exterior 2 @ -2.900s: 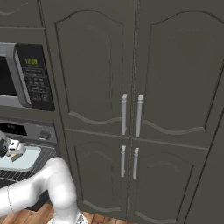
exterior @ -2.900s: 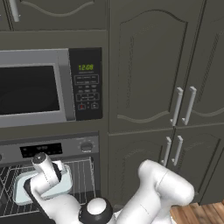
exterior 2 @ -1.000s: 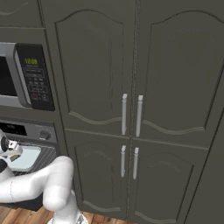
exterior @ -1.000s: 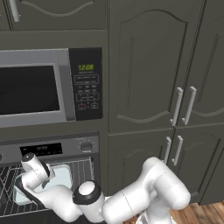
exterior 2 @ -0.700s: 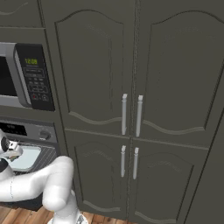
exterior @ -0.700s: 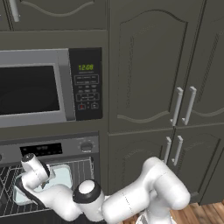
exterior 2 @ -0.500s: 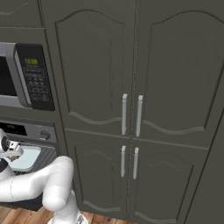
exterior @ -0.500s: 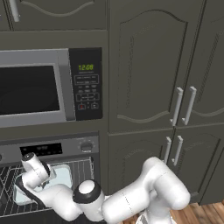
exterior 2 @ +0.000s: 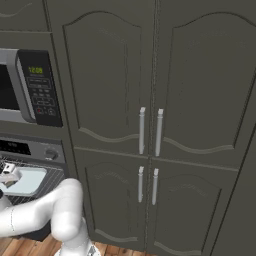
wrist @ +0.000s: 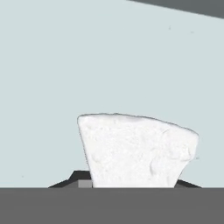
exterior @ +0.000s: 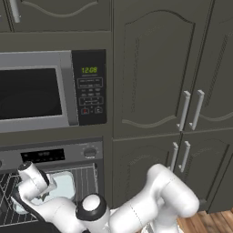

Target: Take the baked cake out of the oven and place it on the plate for cooling. Then close the oven door.

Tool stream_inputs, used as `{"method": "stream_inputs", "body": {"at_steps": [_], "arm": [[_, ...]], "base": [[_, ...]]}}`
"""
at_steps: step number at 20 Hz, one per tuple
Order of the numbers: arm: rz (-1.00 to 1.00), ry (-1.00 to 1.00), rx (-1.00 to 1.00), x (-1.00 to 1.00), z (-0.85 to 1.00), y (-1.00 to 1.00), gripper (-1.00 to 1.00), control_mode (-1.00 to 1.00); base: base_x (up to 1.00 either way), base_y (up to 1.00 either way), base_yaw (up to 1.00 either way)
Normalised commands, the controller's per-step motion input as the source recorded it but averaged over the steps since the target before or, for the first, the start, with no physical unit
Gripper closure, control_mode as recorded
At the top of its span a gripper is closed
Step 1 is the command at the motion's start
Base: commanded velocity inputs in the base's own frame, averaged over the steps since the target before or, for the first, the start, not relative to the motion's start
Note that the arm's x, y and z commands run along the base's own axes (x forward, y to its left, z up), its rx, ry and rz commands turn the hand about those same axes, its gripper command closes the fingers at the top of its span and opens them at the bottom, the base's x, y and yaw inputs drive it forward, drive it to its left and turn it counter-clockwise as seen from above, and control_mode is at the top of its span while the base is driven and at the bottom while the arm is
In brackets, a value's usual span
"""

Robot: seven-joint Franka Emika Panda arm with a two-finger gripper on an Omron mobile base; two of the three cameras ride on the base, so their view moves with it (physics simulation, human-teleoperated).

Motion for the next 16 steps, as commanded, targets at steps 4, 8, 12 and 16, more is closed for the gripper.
{"method": "stream_inputs", "body": {"at_steps": [4, 8, 12, 16], "arm": [[0.00, 0.00, 0.00, -0.23, 0.39, -0.09, 1.00, -1.00], [0.00, 0.00, 0.00, -0.26, 0.44, -0.15, 1.00, -1.00], [0.00, 0.00, 0.00, -0.30, 0.45, -0.22, 1.00, -1.00], [0.00, 0.03, 0.00, -0.31, 0.39, -0.38, 1.00, -1.00]], "base": [[0.00, 0.00, 0.00], [0.00, 0.00, 0.00], [0.00, 0.00, 0.00], [0.00, 0.00, 0.00]]}}
